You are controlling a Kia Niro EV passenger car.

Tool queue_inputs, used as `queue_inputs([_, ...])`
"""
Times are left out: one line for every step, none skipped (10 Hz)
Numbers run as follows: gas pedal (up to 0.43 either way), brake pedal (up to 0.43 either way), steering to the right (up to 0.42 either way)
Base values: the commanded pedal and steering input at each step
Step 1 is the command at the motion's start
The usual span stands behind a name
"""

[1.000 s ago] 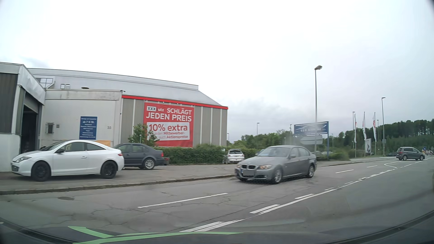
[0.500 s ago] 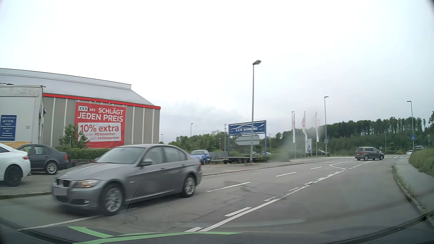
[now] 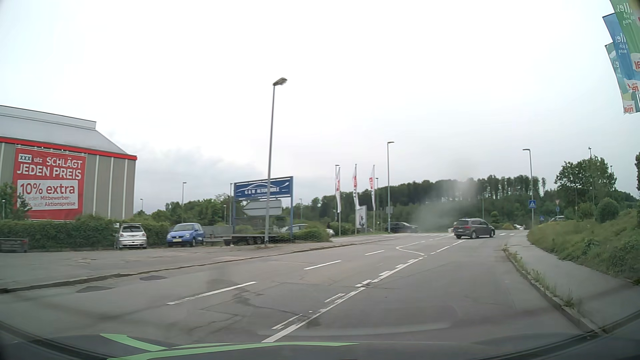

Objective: Follow the waypoints while adhering to traffic rules and regulations

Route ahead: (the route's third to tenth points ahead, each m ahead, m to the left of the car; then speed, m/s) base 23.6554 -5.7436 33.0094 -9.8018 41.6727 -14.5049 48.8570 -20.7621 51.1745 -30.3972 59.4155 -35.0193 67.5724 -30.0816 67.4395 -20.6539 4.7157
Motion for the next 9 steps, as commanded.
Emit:
queue_inputs([0.248, 0.0, 0.3])
queue_inputs([0.248, 0.0, 0.259])
queue_inputs([0.248, 0.0, 0.223])
queue_inputs([0.248, 0.0, 0.192])
queue_inputs([0.248, 0.0, 0.162])
queue_inputs([0.248, 0.0, 0.143])
queue_inputs([0.248, 0.0, 0.136])
queue_inputs([0.248, 0.0, 0.131])
queue_inputs([0.248, 0.0, 0.13])
